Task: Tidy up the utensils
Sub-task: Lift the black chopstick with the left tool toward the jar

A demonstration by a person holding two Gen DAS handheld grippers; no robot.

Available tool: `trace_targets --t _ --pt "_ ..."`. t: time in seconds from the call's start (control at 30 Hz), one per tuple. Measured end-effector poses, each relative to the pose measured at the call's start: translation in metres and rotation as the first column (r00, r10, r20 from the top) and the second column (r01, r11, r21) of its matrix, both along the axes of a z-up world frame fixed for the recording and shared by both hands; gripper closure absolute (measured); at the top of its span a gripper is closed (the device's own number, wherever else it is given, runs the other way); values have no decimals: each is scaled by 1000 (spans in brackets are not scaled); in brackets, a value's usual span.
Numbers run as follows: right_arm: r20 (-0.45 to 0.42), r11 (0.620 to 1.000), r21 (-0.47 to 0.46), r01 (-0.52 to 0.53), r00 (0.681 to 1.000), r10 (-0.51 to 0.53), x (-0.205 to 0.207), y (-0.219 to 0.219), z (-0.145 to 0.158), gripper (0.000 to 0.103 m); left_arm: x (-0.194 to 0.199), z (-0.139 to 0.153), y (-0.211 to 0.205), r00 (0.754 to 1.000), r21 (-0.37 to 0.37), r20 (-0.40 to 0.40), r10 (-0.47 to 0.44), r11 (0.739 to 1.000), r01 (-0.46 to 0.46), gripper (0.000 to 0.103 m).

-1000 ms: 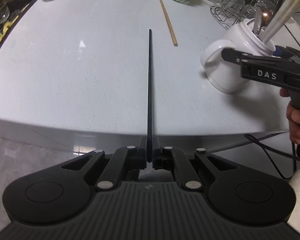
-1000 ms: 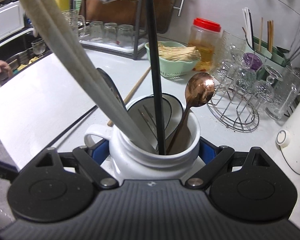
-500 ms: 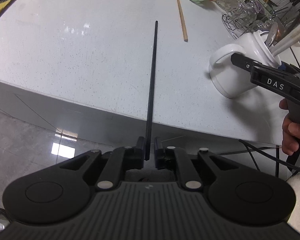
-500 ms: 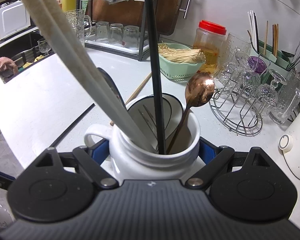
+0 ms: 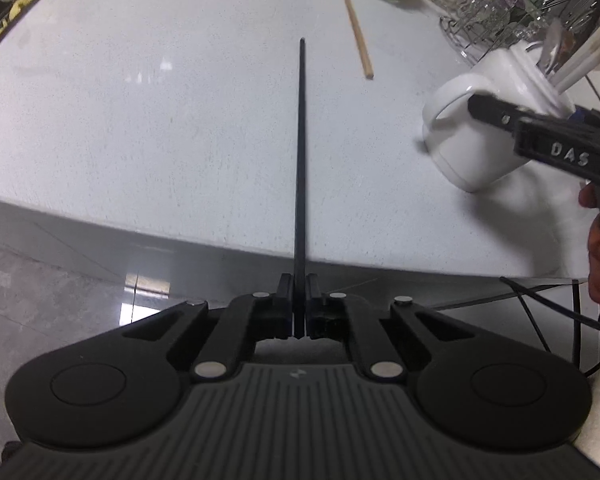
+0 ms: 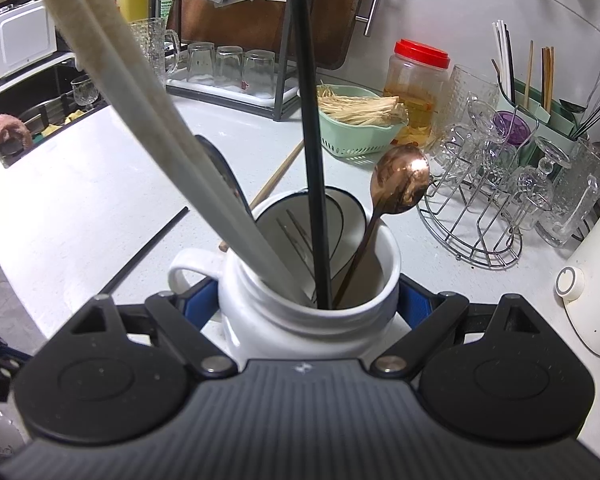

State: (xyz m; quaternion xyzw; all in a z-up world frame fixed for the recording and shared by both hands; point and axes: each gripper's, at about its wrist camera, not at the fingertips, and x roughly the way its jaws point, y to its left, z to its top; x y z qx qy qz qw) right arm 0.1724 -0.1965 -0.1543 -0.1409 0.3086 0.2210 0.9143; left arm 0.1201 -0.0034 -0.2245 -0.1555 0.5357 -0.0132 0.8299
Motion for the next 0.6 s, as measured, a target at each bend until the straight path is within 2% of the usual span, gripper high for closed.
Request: trace_targets --t 0.27,0.5,0.6 --pt "6 1000 5 4 1000 -5 -1 -1 -1 10 2 57 9 994 0 110 18 1000 -18 97" --pt "14 1000 12 5 1000 -6 -3 -1 -1 10 12 120 12 971 22 238 10 1000 -16 97" --pt "13 1000 12 4 1000 -4 -2 -1 -1 10 19 143 9 964 28 264 -25 999 18 97"
